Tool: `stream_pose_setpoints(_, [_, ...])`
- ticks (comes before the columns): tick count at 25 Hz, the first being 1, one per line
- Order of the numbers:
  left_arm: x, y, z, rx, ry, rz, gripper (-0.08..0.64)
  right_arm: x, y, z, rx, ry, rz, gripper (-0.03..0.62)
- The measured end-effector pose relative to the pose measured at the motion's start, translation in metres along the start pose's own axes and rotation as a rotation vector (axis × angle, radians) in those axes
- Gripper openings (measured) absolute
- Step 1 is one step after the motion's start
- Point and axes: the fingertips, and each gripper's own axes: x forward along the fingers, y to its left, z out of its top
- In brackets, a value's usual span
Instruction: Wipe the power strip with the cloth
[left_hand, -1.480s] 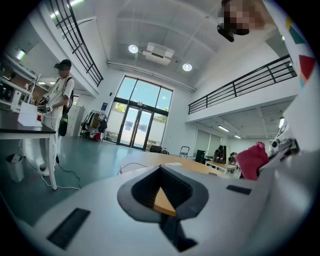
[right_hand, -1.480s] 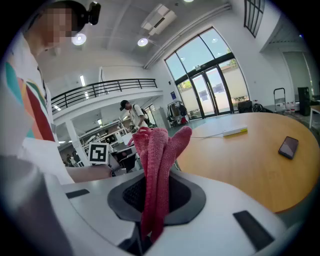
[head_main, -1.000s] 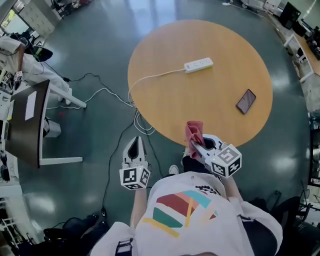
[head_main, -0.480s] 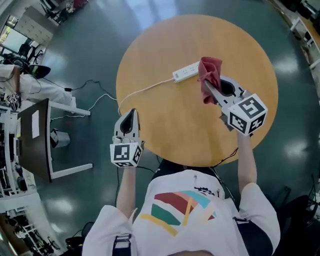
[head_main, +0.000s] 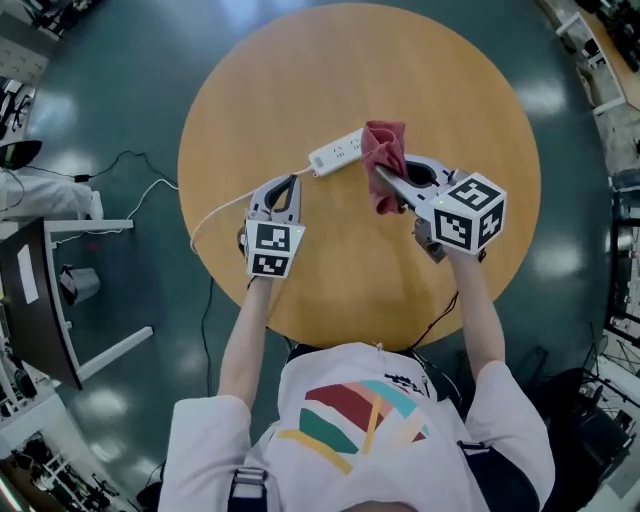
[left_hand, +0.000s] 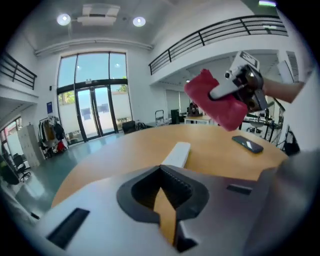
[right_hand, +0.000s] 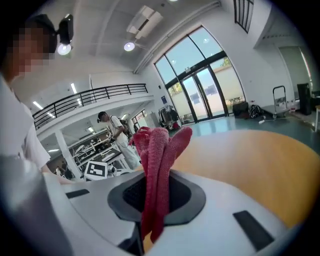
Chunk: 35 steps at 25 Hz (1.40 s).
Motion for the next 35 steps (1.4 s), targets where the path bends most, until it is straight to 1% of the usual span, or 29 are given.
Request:
stream_pose_setpoints(3, [0.035, 0.001, -0.028, 0.039, 0.095, -0.019, 0.029, 0.048, -0.015, -0.010, 0.026, 0.096, 0.063, 0.040])
stream_pose_setpoints(5, [0.047, 0.004, -0.042, 0.053, 0.124, -0.016, 0.029, 0.086, -0.019, -0.020, 0.056, 0.162, 0.114, 0.040])
stream_pose_setpoints(7, [0.052, 0.009, -0.050, 0.060, 0.144, -0.015, 0.029, 0.122, -0.020, -0.031, 0.116, 0.207, 0.160, 0.040])
stream_pose_setpoints(9, [0.057, 0.012, -0.055, 0.071, 0.167, -0.026, 0.029, 0.151, -0.019, -0.043, 0.153, 0.245, 0.184, 0.040])
stream_pose_setpoints(13, [0.069, 0.014, -0.054, 0.106, 0.205, -0.039, 0.029, 0.180, -0.021, -0.063, 0.155, 0.308, 0.199, 0.040])
stream_pose_setpoints(17, [0.072, 0.010, -0.056, 0.088, 0.252, -0.063, 0.029, 0.186, -0.031, -0.081, 0.065, 0.385, 0.158, 0.040])
stream_pose_setpoints(22, [0.070, 0.017, -0.061, 0.095, 0.307, -0.067, 0.029, 0.184, -0.044, -0.081, -0.071, 0.452, 0.094, 0.040])
stream_pose_setpoints(26, [0.068, 0.022, -0.067, 0.079, 0.340, -0.079, 0.029, 0.172, -0.060, -0.082, -0.149, 0.482, 0.035, 0.040])
stream_pose_setpoints(29, [0.073, 0.014, -0.060, 0.069, 0.343, -0.078, 0.029, 0.147, -0.091, -0.078, -0.170, 0.482, -0.019, 0.040])
stream_pose_setpoints(35, [0.074, 0.010, -0.058, 0.056, 0.347, -0.067, 0.029, 0.107, -0.149, -0.073, -0.155, 0.451, -0.176, 0.040])
